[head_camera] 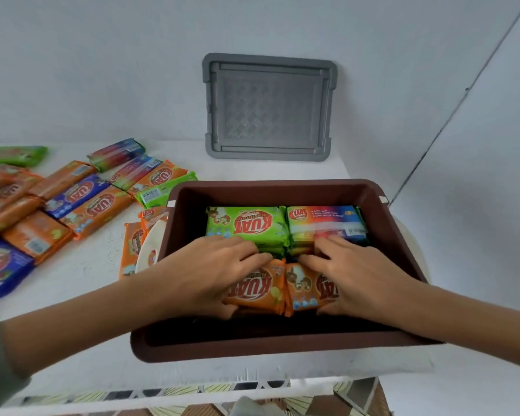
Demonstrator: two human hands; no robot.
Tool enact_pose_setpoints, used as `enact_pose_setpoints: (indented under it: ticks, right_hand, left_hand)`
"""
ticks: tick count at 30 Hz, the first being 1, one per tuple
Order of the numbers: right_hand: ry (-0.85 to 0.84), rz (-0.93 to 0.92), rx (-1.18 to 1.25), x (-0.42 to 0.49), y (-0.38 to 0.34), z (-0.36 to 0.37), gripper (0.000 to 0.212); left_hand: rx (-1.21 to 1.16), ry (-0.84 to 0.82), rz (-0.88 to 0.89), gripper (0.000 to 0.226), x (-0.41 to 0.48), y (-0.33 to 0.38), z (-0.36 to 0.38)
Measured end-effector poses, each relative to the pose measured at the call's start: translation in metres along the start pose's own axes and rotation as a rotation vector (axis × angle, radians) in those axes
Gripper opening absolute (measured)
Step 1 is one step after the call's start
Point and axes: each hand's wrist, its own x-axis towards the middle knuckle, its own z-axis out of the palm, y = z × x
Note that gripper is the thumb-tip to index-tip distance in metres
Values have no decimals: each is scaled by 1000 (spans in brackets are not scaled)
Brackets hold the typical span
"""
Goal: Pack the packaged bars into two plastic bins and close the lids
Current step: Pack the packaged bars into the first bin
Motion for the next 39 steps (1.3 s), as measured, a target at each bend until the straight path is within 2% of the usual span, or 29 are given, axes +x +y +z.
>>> enact_pose_setpoints:
  ticks: [3, 5, 9, 13, 16, 19, 22, 26, 30, 36, 39]
  right_hand:
    - [14, -16, -20, -1, -1, -3, 67]
    - [15, -34, -38, -1, -2, -4, 62]
    - [-17, -59, -65, 2, -2, -3, 61]
    - [-18, -69, -79, 3, -1, -1, 62]
    - [-23, -87, -66, 3, 0, 0, 63]
    - [-38, -108, -52, 5, 0, 1, 67]
    - [-5, -118, -40, 8, 0, 3, 65]
    - [18, -115, -10, 9, 0, 5, 64]
    - [31, -104, 54, 8, 2, -7, 64]
    - [301, -121, 128, 33, 1, -64, 54]
    - [408, -184, 180, 60, -11, -91, 52]
  left_hand:
    - [116, -33, 35, 78, 5, 4, -3]
    - [148, -65, 46, 82, 7, 6, -3]
    - [56, -113, -5, 87, 11, 10, -3]
    - [54, -199, -73, 79, 18, 14, -2]
    - [-8, -187, -106, 77, 14, 12, -1]
    - [27, -71, -49, 76, 15, 14, -2]
    - [76, -145, -85, 72, 23, 18, -3]
    - [60, -99, -89, 75, 22, 19, -5]
    - [-6, -120, -104, 69, 20, 13, -7]
    - [-218, 75, -347, 40, -12, -20, -47]
    - [-300, 237, -485, 32, -39, -45, -65]
